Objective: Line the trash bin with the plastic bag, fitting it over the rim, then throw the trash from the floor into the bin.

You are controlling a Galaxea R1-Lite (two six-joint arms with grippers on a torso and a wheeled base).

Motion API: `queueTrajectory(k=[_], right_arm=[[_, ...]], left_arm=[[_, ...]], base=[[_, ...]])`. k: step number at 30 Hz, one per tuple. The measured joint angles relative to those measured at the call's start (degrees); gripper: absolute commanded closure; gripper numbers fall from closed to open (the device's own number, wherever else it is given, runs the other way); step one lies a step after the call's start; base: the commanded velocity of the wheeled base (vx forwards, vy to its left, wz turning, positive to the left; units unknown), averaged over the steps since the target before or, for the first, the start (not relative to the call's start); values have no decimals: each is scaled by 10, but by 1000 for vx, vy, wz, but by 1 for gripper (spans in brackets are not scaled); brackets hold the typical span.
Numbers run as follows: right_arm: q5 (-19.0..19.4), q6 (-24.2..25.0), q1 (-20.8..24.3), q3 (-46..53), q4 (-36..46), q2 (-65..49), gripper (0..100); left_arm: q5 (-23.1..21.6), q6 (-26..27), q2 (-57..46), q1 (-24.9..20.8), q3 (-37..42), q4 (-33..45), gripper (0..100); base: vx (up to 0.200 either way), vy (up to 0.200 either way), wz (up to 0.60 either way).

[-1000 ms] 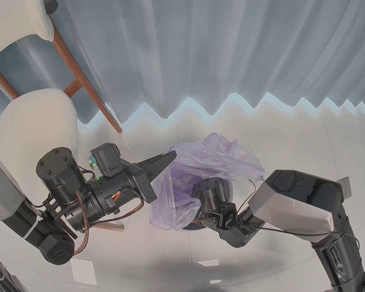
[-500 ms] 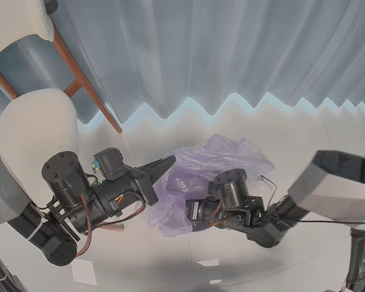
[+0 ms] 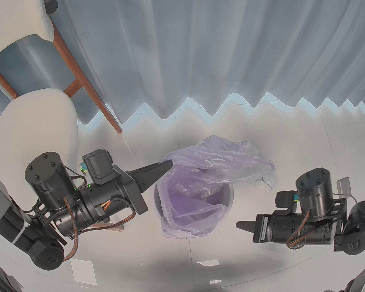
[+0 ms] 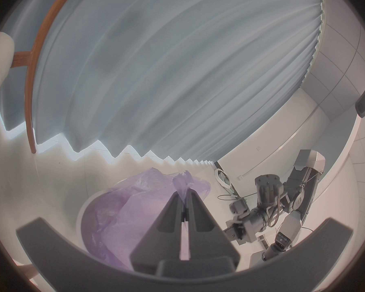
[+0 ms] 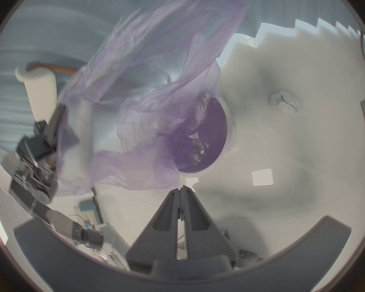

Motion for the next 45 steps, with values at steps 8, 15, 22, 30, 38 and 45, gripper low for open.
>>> queueTrajectory(k=[8,15,22,30,38,45], right_arm=[[9,108,3,-1,-4,-63,0],[2,120,11,-29,-4,-69,0],[-61,118,10,-61,-6,-33,0],[-67,110,-3,-76,-49,5,0],[-91,102,-23,-96,-96,67,0],[-102,98,-35,-118,-150,114,0]], left_arm=[[-5,1,-26,0,33,0,100],[-5,2,-34,-4,56,-1,100],[-5,3,-38,-6,56,-2,100],[-4,4,-47,-15,55,-1,100],[-4,4,-55,-16,55,-1,100],[-4,4,-58,-16,56,-1,100]], base=[[0,0,0],[0,0,0],[0,0,0],[0,0,0],[0,0,0],[0,0,0]])
